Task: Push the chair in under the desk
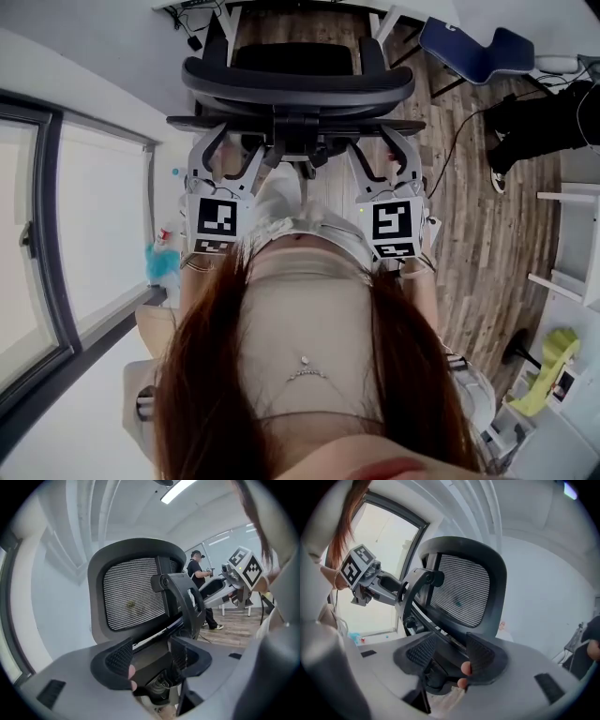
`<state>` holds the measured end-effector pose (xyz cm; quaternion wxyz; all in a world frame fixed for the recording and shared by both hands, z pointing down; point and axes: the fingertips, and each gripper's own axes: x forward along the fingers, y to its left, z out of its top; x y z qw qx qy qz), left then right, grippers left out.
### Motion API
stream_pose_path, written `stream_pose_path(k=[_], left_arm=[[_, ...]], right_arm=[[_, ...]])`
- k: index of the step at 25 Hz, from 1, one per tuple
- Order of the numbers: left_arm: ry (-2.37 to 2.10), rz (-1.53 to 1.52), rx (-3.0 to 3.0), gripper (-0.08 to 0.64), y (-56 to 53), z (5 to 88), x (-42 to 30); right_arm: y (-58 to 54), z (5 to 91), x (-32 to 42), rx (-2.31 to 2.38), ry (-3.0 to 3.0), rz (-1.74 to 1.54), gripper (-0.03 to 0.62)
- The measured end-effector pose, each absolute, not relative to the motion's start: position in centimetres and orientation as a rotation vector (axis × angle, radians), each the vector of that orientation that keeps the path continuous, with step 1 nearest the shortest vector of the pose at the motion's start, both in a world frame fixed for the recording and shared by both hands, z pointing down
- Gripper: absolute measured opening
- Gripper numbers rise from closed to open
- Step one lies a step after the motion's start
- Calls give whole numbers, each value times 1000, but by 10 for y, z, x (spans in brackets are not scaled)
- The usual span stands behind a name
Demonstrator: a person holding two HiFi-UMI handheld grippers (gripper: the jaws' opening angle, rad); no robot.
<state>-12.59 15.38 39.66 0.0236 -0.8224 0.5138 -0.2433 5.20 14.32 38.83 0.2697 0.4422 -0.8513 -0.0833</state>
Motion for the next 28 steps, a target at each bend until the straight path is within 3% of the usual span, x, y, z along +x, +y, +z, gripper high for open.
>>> stream_pose_path(k=[17,28], left_arm=[[1509,-1006,-2357,283,146,411,-143],[1495,-1019,-2361,288,137,416,-143]], right_arm=[[139,415,66,1143,-2087,-359,275],[131,424,65,1110,-2036,-407,285]])
